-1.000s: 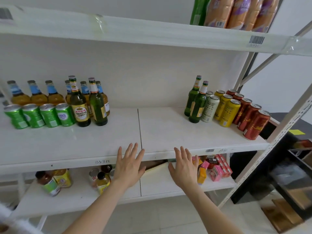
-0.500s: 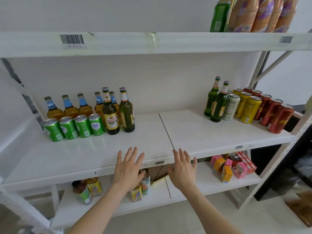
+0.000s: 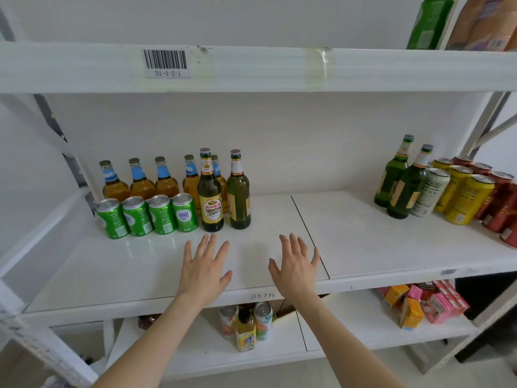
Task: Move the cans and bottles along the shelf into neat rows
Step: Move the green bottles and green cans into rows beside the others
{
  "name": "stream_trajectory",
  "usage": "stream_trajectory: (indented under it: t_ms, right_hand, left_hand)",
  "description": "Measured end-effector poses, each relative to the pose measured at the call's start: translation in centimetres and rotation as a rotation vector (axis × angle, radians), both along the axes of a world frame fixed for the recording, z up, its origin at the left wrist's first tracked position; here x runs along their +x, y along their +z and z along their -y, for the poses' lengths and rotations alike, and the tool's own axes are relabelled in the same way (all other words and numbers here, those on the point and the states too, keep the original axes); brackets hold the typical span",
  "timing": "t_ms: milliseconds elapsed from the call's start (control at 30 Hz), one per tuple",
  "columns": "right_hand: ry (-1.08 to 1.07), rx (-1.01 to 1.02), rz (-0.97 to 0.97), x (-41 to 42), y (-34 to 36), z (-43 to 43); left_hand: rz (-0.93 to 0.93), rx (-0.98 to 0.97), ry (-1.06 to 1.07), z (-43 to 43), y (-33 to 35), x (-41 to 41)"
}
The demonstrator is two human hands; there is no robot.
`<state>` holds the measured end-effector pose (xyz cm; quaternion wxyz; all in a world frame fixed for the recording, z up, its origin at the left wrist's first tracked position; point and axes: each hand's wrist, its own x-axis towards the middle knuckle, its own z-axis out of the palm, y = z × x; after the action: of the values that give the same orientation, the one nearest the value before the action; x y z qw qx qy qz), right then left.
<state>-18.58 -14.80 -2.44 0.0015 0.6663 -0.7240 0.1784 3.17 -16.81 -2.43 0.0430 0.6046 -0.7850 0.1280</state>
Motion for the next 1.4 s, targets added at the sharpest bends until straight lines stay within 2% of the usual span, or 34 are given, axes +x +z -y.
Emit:
stream_trajectory:
  t_ms: [367,633,767,1000,1200,1400]
  right_hand:
    - [0.017,-0.047,0.067,5.1,0.5,8.5]
    - [-0.008,-0.133,0.284,7.8,1.4,13.7]
    - [-0.004,-0.113,0.458,7.8,1.4,16.4]
    - [0.101,-0.037,0.856,7.2,0.9,21.6]
    - [0.134,0.005,0.992,7.3,0.7,23.9]
    - [0.18,0.003,1.127,7.0,0.4,24.1]
  left_hand:
    - [-0.09,-0.075,0.061,7.8,1.2,5.2]
    - [-0.207,-0.13,0.02,14.4,2.5,8.0]
    - [-0.326,-0.08,-0.006,17.4,2.9,7.5]
    - [-0.671,0.064,-0.072,21.4,3.4,5.6]
    - [-0.869,0.244,-0.066,23.5,4.1,5.4]
    - [-0.913,0.295,-0.027,23.7,4.2,5.5]
